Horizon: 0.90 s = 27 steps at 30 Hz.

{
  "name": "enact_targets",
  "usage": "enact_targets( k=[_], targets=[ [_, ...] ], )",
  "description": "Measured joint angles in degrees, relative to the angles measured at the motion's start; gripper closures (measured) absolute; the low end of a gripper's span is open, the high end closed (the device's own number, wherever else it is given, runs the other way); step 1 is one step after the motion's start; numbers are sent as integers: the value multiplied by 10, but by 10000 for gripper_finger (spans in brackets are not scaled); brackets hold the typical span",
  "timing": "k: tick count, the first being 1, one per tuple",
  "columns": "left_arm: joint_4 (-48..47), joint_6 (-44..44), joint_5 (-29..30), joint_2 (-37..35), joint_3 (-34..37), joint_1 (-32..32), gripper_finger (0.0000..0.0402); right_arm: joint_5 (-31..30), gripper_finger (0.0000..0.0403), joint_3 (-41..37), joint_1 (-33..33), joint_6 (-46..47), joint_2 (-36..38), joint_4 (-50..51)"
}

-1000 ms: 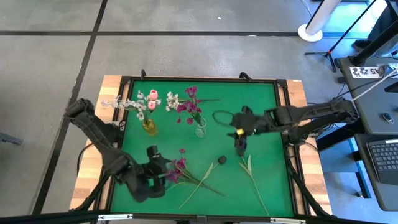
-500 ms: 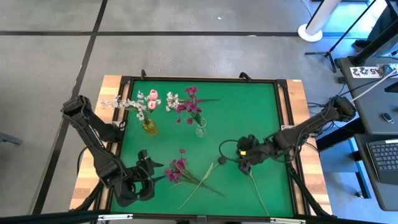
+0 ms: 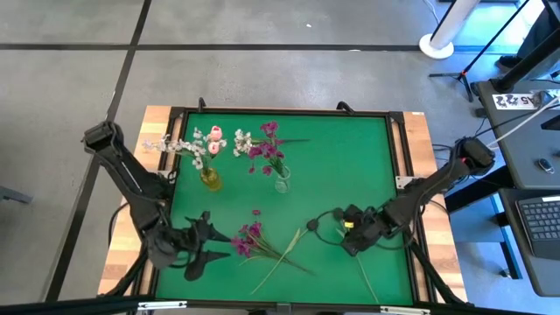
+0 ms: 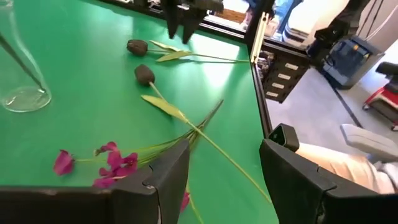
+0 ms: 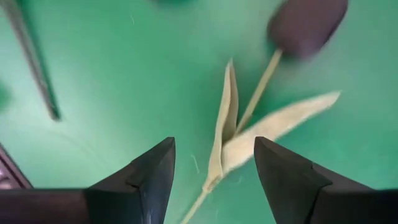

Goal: Sort flowers into vase by color
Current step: Put the right black flower into the transparent vase

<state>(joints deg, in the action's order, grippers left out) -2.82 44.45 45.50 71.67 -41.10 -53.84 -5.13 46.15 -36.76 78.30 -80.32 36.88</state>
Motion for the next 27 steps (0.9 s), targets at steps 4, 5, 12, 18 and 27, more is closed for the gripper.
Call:
enact_targets(
  k=[4,5,12,18,27],
  targets=[
    [25,-1,8,-26,22,0,210,28,185,0,-11,23,-33,-6],
    [30,-4,9,-28,22,0,210,33,185,0,-12,27,-39,-6],
    [68,-30,0,-30,22,0,210,33,185,0,-11,53,-79,-7],
    [68,-31,-1,-30,22,0,210,42,185,4,-11,55,-120,-16],
    [65,-31,-2,-30,22,0,210,23,189,19,-12,25,-119,-3]
  ],
)
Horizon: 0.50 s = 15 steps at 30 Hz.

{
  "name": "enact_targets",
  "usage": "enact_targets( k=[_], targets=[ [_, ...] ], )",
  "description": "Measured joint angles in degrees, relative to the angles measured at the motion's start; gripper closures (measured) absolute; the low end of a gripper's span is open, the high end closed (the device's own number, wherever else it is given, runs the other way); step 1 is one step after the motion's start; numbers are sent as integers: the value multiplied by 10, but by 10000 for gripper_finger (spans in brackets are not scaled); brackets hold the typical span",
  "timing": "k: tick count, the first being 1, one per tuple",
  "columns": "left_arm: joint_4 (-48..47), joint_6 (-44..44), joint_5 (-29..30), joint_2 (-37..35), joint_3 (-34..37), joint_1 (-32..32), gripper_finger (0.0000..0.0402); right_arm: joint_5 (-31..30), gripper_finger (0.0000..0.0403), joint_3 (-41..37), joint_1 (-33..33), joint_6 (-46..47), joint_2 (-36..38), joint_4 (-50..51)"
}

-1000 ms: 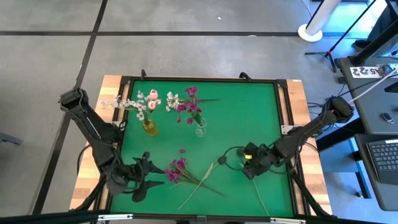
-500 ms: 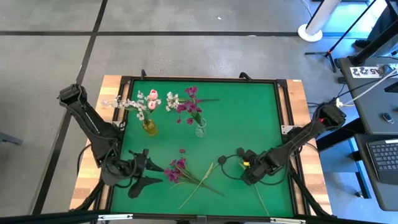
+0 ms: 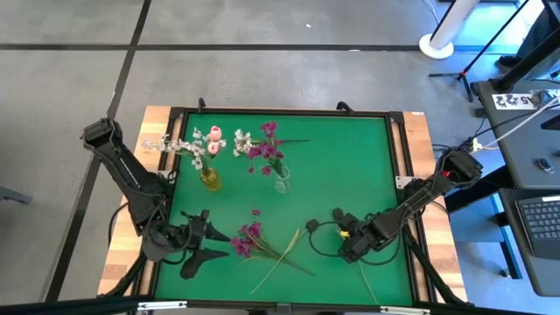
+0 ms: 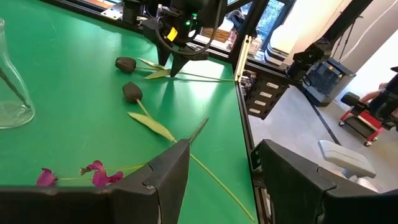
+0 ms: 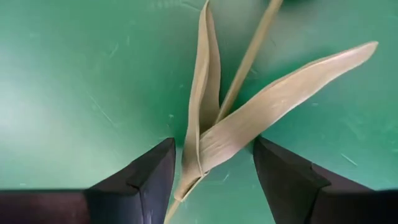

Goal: Sort flowers into vase by color
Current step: Put the right black flower into the transparent vase

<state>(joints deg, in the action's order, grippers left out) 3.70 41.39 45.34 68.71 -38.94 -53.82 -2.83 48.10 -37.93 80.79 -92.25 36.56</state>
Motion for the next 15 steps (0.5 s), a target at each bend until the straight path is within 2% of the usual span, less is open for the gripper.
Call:
enact_targets(
  k=[5,12,15],
  targets=[
    [0,0,0,0,0,0,210,-2,240,9,0,-4,-2,10],
    [0,-7,16,0,0,0,210,-6,383,10,4,-33,-1,-1],
    [0,-15,19,0,0,0,210,-11,383,15,9,-44,4,7]
  ],
)
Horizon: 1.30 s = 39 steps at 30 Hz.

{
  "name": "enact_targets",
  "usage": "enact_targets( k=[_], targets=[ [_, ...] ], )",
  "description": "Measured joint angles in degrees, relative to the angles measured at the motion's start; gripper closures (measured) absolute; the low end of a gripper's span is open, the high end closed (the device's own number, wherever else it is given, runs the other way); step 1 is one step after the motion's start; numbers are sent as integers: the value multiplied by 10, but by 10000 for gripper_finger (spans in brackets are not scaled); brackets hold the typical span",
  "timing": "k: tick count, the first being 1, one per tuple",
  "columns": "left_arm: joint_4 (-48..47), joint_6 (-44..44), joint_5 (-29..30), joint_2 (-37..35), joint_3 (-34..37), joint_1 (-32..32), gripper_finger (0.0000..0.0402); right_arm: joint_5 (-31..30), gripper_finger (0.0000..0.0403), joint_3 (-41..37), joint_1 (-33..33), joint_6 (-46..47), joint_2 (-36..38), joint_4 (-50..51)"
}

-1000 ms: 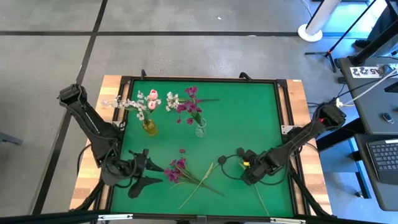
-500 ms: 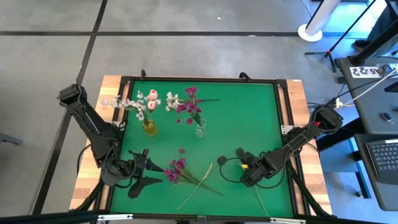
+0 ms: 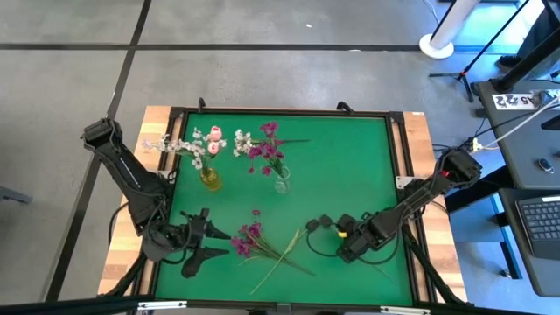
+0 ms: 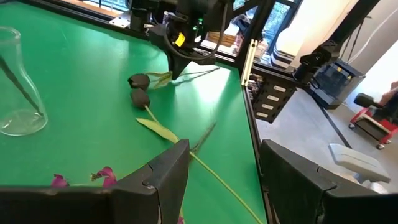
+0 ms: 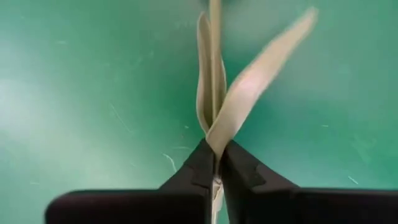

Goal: Sort flowers into vase by color
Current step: Put the right black flower into the transparent vase

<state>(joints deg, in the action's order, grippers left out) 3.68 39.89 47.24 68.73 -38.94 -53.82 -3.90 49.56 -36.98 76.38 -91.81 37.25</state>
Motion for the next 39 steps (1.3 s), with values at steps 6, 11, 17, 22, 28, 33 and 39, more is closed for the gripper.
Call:
enact_targets(
  k=[6,11,17,22,28,33,39],
  targets=[
    [0,-1,11,0,0,0,210,-105,389,46,15,-50,33,32],
    [14,-1,5,0,0,0,210,-255,388,93,21,-103,85,46],
    [75,-61,-11,0,0,0,210,-511,396,116,22,-275,139,-57],
    [90,-92,-12,0,0,0,210,-590,398,116,45,-540,148,-271],
    [93,-104,-13,0,0,1,210,-389,400,116,121,-740,148,-478],
    [95,-105,-13,0,0,0,210,-218,401,116,182,-829,148,-551],
    [98,-105,-13,0,0,1,210,-105,401,116,239,-905,141,-618]
  ],
)
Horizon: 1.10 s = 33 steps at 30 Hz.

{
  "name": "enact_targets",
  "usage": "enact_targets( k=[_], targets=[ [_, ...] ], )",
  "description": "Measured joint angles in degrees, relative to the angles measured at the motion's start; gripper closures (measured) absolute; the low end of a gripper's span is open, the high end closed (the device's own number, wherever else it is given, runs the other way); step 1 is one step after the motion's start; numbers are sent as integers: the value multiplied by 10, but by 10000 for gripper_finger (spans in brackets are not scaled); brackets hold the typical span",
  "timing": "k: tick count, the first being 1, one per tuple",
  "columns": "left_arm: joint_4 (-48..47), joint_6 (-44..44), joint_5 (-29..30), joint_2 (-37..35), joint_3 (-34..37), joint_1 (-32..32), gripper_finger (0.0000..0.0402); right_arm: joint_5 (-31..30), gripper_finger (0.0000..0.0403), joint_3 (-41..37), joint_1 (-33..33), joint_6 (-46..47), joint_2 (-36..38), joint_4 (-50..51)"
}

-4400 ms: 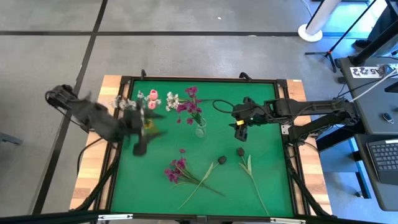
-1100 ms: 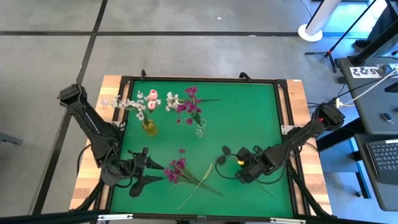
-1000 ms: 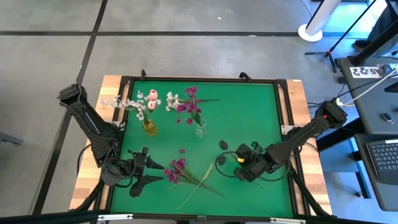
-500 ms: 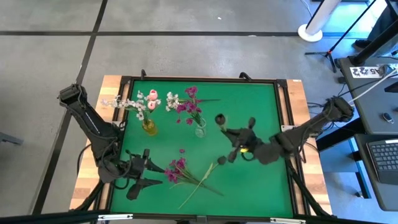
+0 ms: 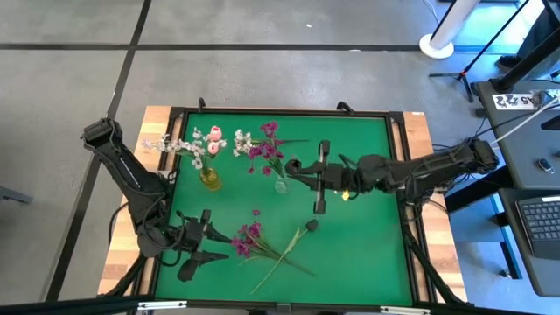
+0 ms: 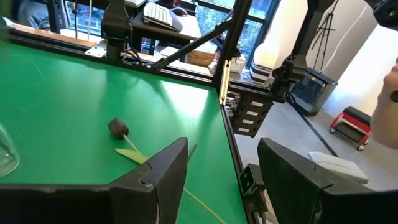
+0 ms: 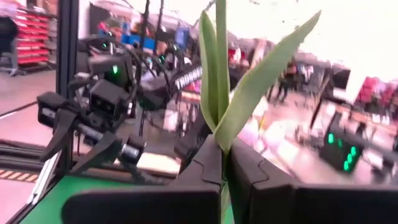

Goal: Sort flowers into vase by color
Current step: Put the right black flower into the transparent vase

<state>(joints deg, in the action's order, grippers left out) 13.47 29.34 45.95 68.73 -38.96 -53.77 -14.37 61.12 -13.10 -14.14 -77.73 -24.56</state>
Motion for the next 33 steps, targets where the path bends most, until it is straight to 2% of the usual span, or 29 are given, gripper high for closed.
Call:
enact_targets(
  k=[7,13,19,23,28,33],
  targets=[
    [0,-1,0,0,0,0,210,25,401,-30,45,-12,-2,-38],
    [2,-1,0,0,0,0,210,44,401,-95,80,-5,-2,-134],
    [5,-1,11,0,0,0,210,75,401,-123,107,35,-2,-133],
    [6,-7,13,0,0,0,210,65,396,-148,106,49,-2,-126],
    [9,-10,13,0,0,0,210,63,354,-163,106,80,-2,-101],
    [8,-15,29,0,0,0,210,59,266,-163,106,117,-2,-59]
  ],
)
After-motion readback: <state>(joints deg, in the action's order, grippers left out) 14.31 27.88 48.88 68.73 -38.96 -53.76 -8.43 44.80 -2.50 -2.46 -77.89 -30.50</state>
